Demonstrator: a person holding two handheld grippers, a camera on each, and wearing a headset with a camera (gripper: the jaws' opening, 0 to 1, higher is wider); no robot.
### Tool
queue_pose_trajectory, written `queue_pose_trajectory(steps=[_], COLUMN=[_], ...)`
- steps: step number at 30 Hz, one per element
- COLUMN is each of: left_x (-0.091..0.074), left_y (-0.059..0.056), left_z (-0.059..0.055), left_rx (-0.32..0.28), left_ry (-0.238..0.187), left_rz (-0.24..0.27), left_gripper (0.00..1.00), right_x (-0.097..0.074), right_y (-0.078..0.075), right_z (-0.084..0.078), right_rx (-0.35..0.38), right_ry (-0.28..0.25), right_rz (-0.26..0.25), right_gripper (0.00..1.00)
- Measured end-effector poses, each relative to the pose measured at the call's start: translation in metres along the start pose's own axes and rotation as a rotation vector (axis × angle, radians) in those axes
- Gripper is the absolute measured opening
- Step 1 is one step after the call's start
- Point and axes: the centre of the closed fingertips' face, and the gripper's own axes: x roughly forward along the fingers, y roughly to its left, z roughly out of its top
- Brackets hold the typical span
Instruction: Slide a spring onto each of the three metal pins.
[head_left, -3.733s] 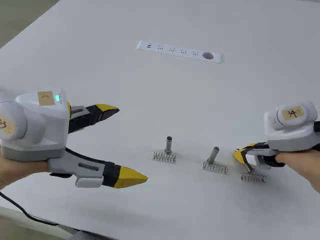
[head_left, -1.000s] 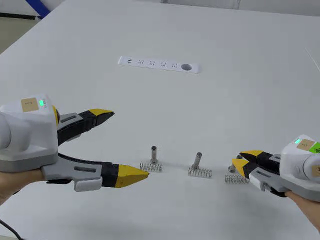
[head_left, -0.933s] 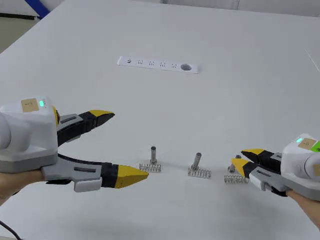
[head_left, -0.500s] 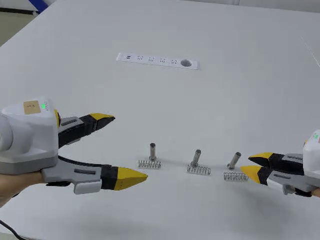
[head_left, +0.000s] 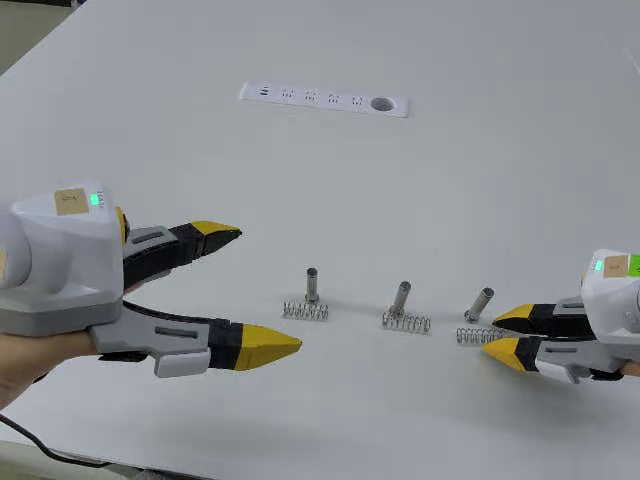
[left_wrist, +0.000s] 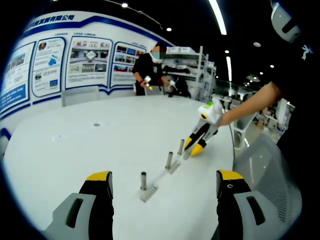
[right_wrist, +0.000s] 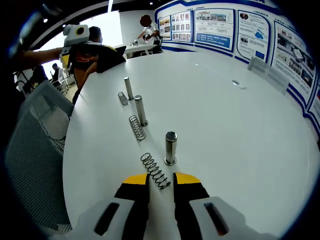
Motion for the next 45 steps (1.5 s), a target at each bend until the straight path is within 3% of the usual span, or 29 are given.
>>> queue_pose_trajectory(steps=[4,5,7,12,19,21,24,27,32,40,45], left_x=[0.0,0.0,0.001,0.005,0.013,0.014,0.014,0.012,0.012,0.018,0.025], left_y=[0.002,0.002,0.001,-0.003,-0.012,-0.015,-0.017,-0.014,-0.014,-0.036,-0.052], left_z=[-0.001,0.0,-0.002,-0.005,-0.006,-0.005,0.0,0.009,0.012,0.005,0.005], left_rx=[-0.006,-0.007,-0.007,-0.01,-0.033,-0.009,-0.022,-0.031,-0.028,0.002,0.046], left_ry=[-0.004,-0.005,0.0,0.013,0.027,0.028,0.021,-0.012,-0.013,0.032,0.051], left_rz=[0.009,0.008,0.004,-0.013,-0.052,-0.06,-0.067,-0.058,-0.056,-0.12,-0.168], left_gripper=[0.87,0.87,0.87,0.86,0.76,0.74,0.75,0.76,0.76,0.74,0.72], right_x=[0.001,0.0,0.001,0.002,0.002,0.002,0.001,-0.003,-0.013,-0.037,-0.056], right_y=[0.004,0.005,0.005,0.004,0.007,0.007,0.004,0.007,0.016,0.038,0.053], right_z=[-0.007,-0.005,-0.006,-0.007,-0.008,-0.008,-0.009,-0.008,-0.004,0.016,0.048], right_rx=[-0.014,-0.04,-0.013,-0.034,-0.149,-0.16,-0.158,-0.156,-0.127,-0.156,-0.217], right_ry=[0.033,0.02,0.027,0.023,0.06,0.065,0.08,0.081,0.07,0.03,-0.002], right_rz=[0.041,0.047,0.05,0.059,0.057,0.05,0.037,0.038,0.043,0.056,0.058], right_gripper=[0.19,0.18,0.18,0.13,0.12,0.12,0.12,0.11,0.11,0.11,0.11])
